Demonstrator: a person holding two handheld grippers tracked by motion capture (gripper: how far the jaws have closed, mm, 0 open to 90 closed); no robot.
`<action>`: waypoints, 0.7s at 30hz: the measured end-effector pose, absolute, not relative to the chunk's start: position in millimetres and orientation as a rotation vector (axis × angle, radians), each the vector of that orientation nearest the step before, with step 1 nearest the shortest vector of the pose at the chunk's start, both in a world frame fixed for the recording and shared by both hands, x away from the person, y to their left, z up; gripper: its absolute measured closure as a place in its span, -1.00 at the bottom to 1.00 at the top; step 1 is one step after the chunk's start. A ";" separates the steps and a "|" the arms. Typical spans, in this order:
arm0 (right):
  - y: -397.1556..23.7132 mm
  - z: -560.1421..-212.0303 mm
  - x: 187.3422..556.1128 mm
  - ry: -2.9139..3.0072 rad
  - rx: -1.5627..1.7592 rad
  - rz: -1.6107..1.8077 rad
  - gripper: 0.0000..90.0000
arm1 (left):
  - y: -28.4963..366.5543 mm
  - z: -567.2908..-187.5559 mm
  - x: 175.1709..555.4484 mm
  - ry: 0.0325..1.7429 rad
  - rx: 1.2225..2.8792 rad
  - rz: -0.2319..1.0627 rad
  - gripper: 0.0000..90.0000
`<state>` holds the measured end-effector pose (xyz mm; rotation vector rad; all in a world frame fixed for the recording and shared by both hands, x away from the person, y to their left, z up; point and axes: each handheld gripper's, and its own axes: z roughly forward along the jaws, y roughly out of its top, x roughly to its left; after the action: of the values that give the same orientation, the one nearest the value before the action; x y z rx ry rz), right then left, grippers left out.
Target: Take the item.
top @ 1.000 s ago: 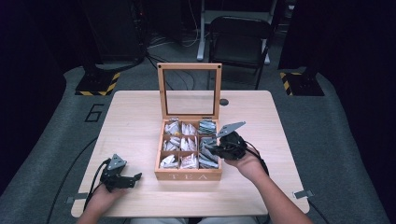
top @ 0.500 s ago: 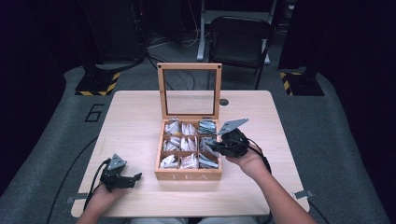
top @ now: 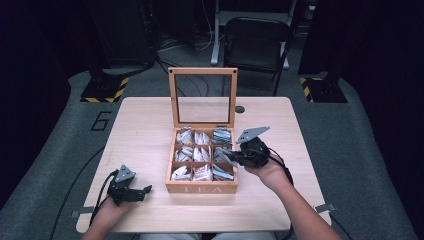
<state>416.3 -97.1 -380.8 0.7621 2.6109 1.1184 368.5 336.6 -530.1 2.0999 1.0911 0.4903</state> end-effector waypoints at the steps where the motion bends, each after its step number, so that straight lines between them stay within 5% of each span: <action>1: -97.7 -380.9 416.6 2.604 0.758 1.123 0.96 | 336.6 -530.1 368.5 1.092 2.099 0.489 -0.72; 21: -119.7 -379.7 418.4 2.569 0.823 1.104 0.96 | 336.6 -530.1 368.5 1.091 2.099 0.490 -0.72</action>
<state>418.4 -119.7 -379.7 0.8226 2.5693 1.1039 368.5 336.6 -530.1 2.0994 1.0913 0.4897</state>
